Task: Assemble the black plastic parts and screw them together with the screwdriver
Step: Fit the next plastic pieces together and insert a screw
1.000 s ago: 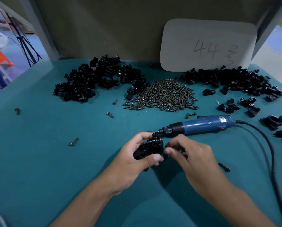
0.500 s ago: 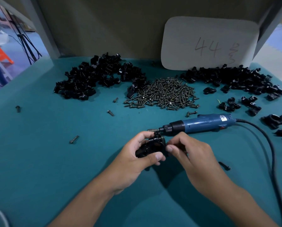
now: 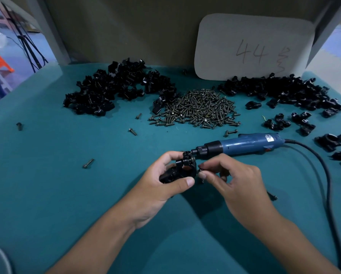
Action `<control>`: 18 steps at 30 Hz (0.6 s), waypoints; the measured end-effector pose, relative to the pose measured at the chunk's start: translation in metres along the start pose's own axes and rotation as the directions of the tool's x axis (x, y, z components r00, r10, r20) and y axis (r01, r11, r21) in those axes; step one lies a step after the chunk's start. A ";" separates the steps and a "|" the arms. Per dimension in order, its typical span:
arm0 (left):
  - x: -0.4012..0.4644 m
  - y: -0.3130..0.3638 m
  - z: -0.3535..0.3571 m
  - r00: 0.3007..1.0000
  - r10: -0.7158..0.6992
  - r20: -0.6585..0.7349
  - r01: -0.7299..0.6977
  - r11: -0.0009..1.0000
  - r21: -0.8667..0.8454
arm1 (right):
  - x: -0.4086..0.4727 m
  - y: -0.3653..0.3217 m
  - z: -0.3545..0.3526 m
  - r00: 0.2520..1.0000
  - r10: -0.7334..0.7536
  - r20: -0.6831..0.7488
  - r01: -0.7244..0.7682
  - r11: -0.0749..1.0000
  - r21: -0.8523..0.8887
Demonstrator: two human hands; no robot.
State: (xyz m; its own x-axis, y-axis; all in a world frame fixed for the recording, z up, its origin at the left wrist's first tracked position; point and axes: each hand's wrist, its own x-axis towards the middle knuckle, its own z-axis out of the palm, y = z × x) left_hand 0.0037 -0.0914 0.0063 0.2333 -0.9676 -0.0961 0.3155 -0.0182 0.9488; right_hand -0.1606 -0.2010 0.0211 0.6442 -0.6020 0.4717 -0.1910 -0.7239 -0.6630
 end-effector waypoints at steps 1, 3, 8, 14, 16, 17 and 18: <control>0.000 0.001 0.000 1.000 0.011 0.003 -0.011 1.000 0.014 | 0.000 0.000 0.001 1.000 0.013 0.004 -0.013 1.000 0.009; 0.000 0.001 0.000 1.000 0.025 0.009 -0.026 0.999 0.040 | -0.001 -0.001 0.002 0.999 0.037 0.011 -0.037 0.999 0.015; -0.001 0.003 0.000 0.998 0.052 0.038 -0.055 0.995 0.086 | -0.001 -0.001 0.000 0.999 0.034 0.007 -0.034 0.999 0.016; -0.001 0.004 0.001 0.996 0.083 0.020 -0.085 0.987 0.135 | -0.001 -0.005 -0.001 0.999 -0.046 -0.012 0.046 0.998 0.041; -0.002 0.004 0.002 0.995 0.101 0.016 -0.102 0.982 0.162 | -0.001 -0.005 0.000 0.999 -0.049 -0.009 0.050 0.998 0.050; -0.002 0.005 0.003 0.994 0.112 0.008 -0.112 0.979 0.170 | -0.002 -0.005 0.001 0.999 -0.044 -0.008 0.044 0.998 0.054; -0.003 0.004 0.003 0.993 0.122 -0.001 -0.120 0.977 0.175 | -0.002 -0.004 0.001 0.999 -0.040 -0.009 0.040 0.998 0.057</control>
State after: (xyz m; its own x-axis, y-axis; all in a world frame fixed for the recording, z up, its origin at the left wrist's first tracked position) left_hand 0.0018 -0.0898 0.0117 0.2705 -0.9625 0.0198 0.1196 0.0540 0.9913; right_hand -0.1599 -0.1967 0.0223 0.6445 -0.5759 0.5029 -0.1227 -0.7271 -0.6754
